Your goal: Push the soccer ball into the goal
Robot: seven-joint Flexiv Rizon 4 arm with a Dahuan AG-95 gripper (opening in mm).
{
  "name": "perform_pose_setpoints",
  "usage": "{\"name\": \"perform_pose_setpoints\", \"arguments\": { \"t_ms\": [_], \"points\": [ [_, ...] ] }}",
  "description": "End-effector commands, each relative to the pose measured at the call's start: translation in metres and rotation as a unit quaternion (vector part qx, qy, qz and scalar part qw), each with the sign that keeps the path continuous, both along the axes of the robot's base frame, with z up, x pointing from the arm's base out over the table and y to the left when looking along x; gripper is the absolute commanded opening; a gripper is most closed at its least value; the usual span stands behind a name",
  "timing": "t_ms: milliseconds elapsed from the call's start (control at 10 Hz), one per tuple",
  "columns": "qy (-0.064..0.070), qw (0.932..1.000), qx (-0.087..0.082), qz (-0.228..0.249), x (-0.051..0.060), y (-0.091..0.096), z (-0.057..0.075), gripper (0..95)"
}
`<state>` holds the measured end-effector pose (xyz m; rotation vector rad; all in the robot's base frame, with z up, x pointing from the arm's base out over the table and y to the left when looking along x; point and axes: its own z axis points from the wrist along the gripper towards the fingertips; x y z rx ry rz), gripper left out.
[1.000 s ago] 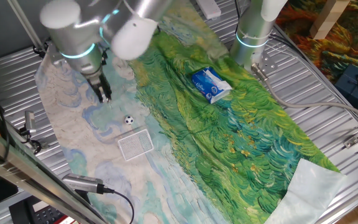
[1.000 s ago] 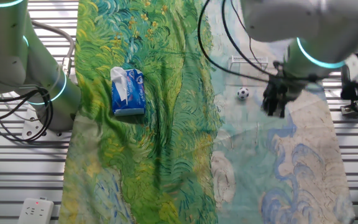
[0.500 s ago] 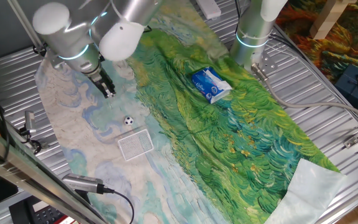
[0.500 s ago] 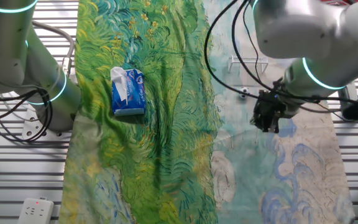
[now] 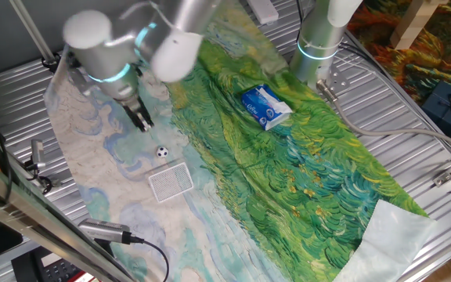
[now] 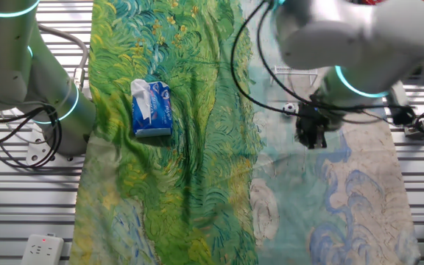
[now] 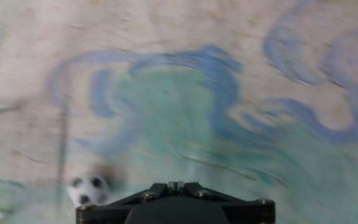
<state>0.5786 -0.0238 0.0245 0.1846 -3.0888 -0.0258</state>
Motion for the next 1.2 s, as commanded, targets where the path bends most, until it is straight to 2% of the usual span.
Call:
{"name": "perform_pose_setpoints", "arguments": {
  "t_ms": [100,1000,1100,1200],
  "points": [
    [-0.023,0.997,-0.003,-0.074,0.002,0.018,-0.008,0.0],
    [-0.022,0.9957,-0.003,-0.09,0.002,0.039,-0.018,0.0],
    [-0.02,0.9958,-0.003,-0.089,0.001,0.039,-0.018,0.0],
    [-0.012,0.9964,-0.006,-0.084,-0.003,0.038,-0.014,0.0]
  ]
}}
